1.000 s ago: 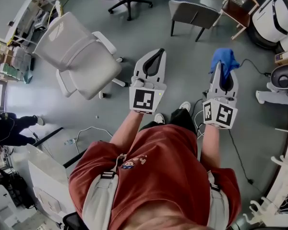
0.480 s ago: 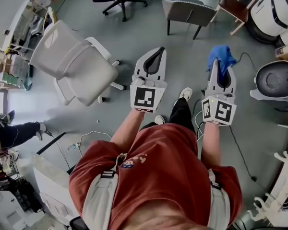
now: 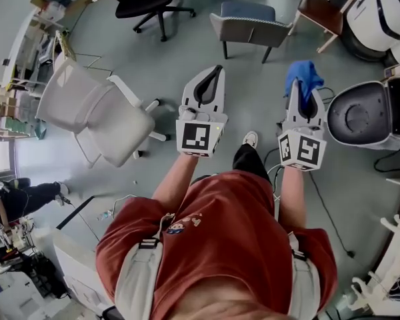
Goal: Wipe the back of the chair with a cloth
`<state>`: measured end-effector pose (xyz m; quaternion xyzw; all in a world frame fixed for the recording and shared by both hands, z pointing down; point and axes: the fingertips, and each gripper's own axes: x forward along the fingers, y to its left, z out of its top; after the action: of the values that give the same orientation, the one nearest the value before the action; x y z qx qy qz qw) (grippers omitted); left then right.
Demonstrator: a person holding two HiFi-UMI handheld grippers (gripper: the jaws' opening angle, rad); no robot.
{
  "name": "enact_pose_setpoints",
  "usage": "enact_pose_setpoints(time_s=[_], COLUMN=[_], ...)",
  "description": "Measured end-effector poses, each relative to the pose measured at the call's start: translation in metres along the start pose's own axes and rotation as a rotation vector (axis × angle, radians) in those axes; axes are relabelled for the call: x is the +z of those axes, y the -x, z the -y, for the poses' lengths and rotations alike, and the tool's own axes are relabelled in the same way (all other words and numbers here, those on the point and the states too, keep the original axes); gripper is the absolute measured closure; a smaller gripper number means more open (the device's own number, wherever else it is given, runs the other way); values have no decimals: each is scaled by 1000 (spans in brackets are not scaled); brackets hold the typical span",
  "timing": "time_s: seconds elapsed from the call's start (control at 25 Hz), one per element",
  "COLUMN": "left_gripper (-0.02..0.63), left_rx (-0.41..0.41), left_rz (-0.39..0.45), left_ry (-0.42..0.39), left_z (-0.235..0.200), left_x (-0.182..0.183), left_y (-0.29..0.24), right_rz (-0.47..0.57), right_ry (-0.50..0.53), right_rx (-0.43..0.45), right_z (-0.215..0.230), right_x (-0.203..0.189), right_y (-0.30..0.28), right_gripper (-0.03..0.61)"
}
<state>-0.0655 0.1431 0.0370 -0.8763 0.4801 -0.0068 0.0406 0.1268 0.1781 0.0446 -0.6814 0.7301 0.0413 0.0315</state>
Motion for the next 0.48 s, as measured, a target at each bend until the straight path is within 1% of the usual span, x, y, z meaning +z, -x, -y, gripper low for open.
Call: enact_pose_setpoints(time_s=[0.16, 0.28, 0.32, 0.48], left_gripper=[600, 600, 600, 600], left_rx=[16, 44, 51, 50], left_rz=[-7, 41, 44, -13], left_ry=[-7, 5, 2, -19], left_z=[3, -1, -1, 1], left_x=[-4, -2, -5, -31], left_y=[-61, -103, -115, -153], right_rz=[-17, -36, -40, -66], right_ry=[-20, -14, -22, -37], right_rx=[9, 25, 29, 52], right_z=[46, 74, 81, 104], right_x=[-13, -25, -31, -59], right_y=[-52, -91, -102, -137], right_gripper=[522, 522, 522, 522])
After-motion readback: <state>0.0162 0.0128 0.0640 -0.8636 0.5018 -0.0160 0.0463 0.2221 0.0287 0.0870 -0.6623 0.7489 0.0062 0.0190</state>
